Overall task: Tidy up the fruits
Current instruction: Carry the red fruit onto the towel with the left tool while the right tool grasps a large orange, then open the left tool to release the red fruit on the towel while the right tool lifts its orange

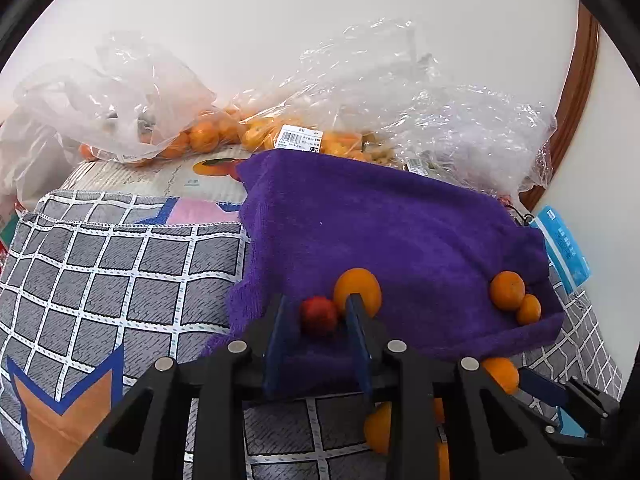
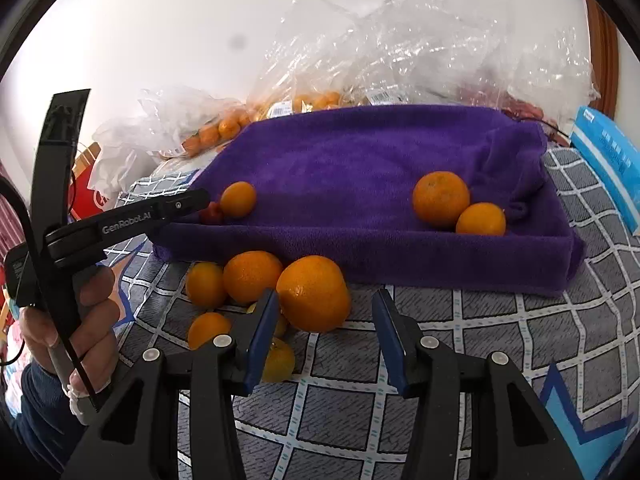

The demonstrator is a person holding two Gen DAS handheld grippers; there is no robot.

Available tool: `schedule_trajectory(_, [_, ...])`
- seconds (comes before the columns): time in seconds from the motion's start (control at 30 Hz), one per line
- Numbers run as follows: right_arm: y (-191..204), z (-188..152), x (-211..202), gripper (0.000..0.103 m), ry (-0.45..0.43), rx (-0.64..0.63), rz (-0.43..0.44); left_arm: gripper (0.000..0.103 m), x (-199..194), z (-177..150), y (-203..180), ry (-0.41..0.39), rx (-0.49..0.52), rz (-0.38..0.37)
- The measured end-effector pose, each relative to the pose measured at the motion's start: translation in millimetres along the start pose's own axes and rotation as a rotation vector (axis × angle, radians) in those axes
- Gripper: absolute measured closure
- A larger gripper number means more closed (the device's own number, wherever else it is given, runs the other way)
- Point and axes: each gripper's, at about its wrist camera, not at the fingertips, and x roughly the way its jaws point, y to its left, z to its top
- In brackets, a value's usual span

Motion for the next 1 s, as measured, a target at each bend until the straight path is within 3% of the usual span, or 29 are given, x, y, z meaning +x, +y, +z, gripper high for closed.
schedule_trajectory(0.17, [6, 0, 2, 0.054, -0.021, -0.014, -0.039, 0.072, -7, 2, 7, -0.005, -0.05, -0.031])
schedule_trajectory(0.3, [11, 0, 5, 0.054, -0.022, -0.025, -0.059, 0.061, -16, 3, 9, -0.058, -0.06, -0.018])
schedule_trajectory(0.5, [19, -5, 9, 0.054, -0.031, -0.067, -0.083, 0.06, -14, 2, 9, -0.044, -0.063, -0.009])
schedule_trajectory(0.63, [25, -5, 7, 0.064, -0.051, -0.087, -0.09, 0.06, -12, 2, 8, -0.036, -0.054, 0.006])
schedule_trajectory(1.0, [22, -5, 7, 0.064, -0.05, -0.069, -0.061, 0.059, -13, 3, 14, -0.045, -0.09, 0.003])
